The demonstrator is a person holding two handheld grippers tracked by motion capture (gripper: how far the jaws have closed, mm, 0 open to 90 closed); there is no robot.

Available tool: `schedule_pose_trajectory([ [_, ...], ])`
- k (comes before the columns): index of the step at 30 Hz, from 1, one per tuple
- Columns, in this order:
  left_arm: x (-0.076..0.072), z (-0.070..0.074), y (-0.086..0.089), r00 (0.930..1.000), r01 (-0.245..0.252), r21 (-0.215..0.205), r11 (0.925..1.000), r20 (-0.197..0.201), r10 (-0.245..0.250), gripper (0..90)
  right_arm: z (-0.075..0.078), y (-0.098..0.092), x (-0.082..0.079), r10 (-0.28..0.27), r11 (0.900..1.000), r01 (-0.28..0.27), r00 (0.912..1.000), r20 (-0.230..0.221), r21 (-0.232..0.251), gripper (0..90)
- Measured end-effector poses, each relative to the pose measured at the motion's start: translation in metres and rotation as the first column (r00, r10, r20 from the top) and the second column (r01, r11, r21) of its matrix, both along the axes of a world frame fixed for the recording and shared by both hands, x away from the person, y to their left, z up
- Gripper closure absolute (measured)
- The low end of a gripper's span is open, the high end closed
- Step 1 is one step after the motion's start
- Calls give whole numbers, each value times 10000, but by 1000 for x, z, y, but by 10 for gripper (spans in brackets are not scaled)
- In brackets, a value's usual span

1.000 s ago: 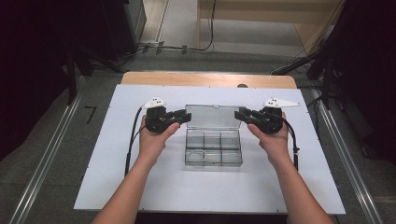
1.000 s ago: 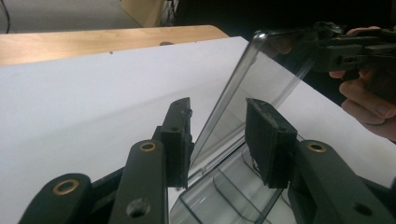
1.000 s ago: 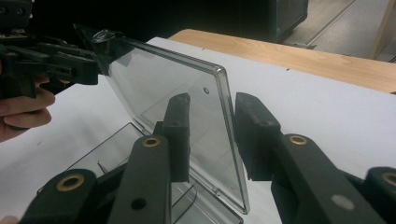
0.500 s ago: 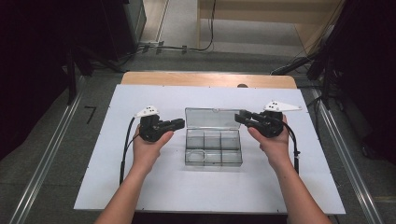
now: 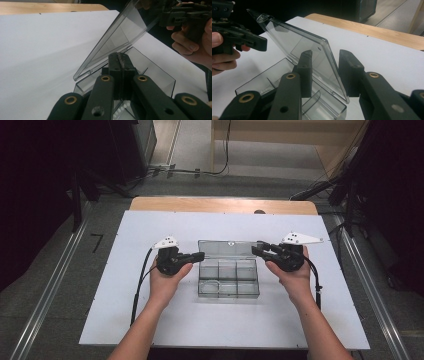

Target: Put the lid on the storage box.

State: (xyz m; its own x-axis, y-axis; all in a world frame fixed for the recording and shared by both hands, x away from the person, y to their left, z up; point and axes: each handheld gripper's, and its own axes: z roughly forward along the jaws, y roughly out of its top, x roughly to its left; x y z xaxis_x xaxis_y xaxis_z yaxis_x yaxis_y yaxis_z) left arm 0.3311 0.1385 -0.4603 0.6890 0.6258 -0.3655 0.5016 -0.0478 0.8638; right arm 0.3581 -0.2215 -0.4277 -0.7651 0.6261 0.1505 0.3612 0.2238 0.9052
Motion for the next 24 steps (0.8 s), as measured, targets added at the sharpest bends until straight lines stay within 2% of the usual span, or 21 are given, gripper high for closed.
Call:
schedule_pose_trajectory([
  [9, 2, 0, 0, 10000, -20, -114, 9999, 44, 20, 899, 0, 0, -4, 115, 9998, -114, 9999, 17, -178, 610],
  [17, 2, 1, -1, 10000, -73, -106, 9999, 58, 73, 899, -1, 0, -5, 355, 9991, -355, 9994, 14, -236, 558],
  [24, 2, 2, -1, 9999, -34, -218, 9998, 132, 37, 899, -2, -2, -6, 507, 9985, -510, 9986, -131, -183, 450],
])
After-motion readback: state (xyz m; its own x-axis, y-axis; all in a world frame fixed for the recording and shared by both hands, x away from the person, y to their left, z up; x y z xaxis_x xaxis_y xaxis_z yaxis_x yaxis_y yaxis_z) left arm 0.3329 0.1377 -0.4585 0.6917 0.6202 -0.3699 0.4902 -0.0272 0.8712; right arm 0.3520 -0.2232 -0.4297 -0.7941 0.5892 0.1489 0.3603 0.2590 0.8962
